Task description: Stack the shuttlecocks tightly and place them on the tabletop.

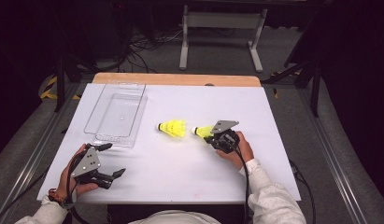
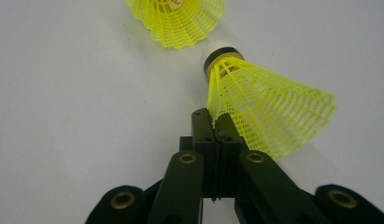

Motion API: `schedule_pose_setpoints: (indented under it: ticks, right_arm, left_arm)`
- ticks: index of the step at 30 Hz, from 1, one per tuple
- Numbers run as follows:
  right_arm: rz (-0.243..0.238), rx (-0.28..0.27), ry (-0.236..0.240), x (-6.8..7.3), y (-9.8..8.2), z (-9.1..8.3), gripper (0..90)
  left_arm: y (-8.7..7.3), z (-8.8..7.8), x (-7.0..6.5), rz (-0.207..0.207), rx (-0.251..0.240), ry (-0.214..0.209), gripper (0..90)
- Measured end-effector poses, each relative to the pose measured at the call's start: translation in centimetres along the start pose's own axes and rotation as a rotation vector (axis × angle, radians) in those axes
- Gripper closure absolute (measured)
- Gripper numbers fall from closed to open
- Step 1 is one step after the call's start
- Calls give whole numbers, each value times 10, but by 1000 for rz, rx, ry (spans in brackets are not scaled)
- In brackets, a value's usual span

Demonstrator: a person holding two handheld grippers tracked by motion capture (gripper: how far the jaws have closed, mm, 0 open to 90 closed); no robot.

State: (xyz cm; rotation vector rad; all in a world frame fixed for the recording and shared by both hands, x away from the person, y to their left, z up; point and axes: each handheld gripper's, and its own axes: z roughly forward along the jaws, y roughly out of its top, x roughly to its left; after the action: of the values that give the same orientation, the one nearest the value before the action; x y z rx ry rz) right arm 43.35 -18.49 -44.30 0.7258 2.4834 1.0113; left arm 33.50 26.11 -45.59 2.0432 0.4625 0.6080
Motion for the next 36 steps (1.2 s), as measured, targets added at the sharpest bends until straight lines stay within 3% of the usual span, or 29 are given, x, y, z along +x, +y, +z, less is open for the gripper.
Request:
schedule_pose_setpoints:
  ticks: [13,36]
  right_arm:
    - [-22,-94,-13,2,7,-12,900]
    - [-12,-163,-13,2,9,-15,900]
  left_arm:
    - [0,-6,-7,7,6,23,52]
    - [-1,-7,-6,7,-1,22,52]
